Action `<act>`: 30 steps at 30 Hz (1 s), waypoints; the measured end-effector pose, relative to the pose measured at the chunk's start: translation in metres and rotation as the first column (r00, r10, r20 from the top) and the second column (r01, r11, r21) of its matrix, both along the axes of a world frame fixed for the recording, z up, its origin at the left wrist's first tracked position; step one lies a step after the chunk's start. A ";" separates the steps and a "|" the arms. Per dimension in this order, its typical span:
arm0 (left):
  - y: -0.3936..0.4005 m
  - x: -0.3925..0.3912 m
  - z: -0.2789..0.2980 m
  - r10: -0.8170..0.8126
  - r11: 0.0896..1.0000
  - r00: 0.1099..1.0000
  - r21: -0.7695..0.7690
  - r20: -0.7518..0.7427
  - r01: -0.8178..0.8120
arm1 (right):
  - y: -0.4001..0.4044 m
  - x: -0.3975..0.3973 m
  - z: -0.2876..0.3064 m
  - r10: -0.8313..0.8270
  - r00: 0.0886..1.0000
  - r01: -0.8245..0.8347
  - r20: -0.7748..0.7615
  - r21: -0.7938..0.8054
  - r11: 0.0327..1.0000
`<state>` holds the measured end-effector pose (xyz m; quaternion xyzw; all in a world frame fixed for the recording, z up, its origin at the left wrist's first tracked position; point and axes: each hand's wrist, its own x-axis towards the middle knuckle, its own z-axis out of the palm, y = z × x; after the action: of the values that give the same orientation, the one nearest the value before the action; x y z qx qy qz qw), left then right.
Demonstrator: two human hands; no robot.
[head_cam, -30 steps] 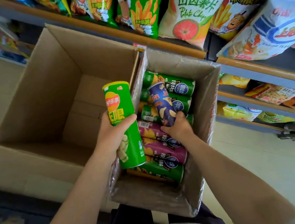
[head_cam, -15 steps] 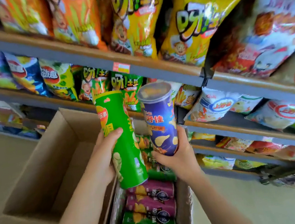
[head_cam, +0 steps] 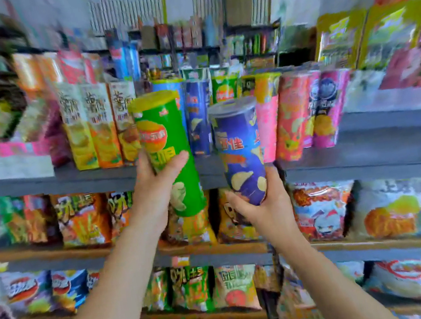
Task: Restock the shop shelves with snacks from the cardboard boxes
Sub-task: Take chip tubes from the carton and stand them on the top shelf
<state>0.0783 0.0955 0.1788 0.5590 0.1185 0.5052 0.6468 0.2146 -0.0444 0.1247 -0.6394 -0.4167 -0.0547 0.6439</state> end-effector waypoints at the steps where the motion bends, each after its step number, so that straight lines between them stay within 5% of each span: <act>1: 0.003 0.010 0.014 0.012 0.998 1.000 0.061 -0.002 -0.012 | 0.006 0.009 0.011 -0.045 0.999 0.044 0.021 0.022 0.999; 6: 0.019 0.069 0.041 0.066 0.982 0.995 0.180 -0.075 -0.051 | 0.027 0.061 0.031 -0.232 0.972 0.232 0.018 0.020 0.972; 12: 0.035 0.121 0.026 0.162 0.978 0.958 0.171 -0.238 -0.122 | 0.040 0.081 0.031 -0.274 0.960 0.277 0.053 -0.073 0.958; 19: 0.059 0.153 -0.013 0.286 0.915 0.793 0.400 -0.538 -0.058 | 0.046 0.093 0.028 -0.281 0.958 0.285 0.055 -0.083 0.955; 25: 0.074 0.159 -0.015 0.402 0.807 0.674 0.588 -0.620 0.060 | 0.055 0.097 0.029 -0.246 0.964 0.258 0.104 -0.124 0.958; 28: 0.081 0.143 -0.017 0.505 0.754 0.715 0.650 -0.483 -0.094 | 0.064 0.093 0.031 -0.196 0.976 0.210 0.095 -0.168 0.963; 30: 0.086 0.123 -0.020 0.690 0.609 0.672 0.718 -0.270 -0.336 | 0.073 0.087 0.033 -0.153 0.984 0.168 0.088 -0.199 0.965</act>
<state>0.2016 0.1813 0.1584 0.7898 0.2809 0.5121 0.1874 0.3017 0.0289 0.1579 -0.7318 -0.3900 -0.0862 0.5521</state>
